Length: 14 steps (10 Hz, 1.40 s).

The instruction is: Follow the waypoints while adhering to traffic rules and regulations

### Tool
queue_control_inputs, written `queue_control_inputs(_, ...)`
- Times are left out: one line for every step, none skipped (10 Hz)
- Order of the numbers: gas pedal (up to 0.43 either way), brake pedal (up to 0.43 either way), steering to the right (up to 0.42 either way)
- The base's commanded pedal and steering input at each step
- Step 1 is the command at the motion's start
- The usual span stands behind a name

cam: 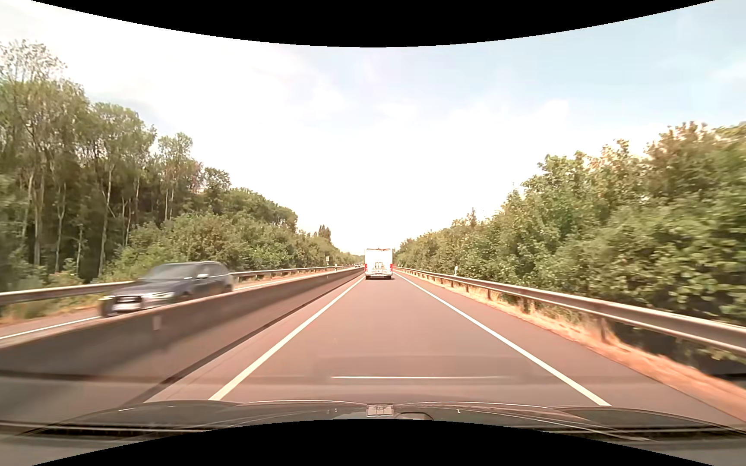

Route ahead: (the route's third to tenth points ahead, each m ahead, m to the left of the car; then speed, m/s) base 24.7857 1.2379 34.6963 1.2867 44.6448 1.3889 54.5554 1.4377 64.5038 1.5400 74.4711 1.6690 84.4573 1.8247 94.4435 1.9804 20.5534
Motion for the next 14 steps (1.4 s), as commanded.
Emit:
queue_control_inputs(0.13,0.0,-0.001)
queue_control_inputs(0.118,0.0,-0.001)
queue_control_inputs(0.087,0.0,-0.001)
queue_control_inputs(0.067,0.0,-0.001)
queue_control_inputs(0.067,0.0,-0.001)
queue_control_inputs(0.067,0.0,0.0)
queue_control_inputs(0.067,0.0,0.0)
queue_control_inputs(0.067,0.0,-0.001)
queue_control_inputs(0.067,0.0,-0.001)
queue_control_inputs(0.067,0.0,-0.001)
queue_control_inputs(0.067,0.0,-0.001)
queue_control_inputs(0.067,0.0,-0.001)
queue_control_inputs(0.067,0.0,-0.001)
queue_control_inputs(0.079,0.0,-0.001)
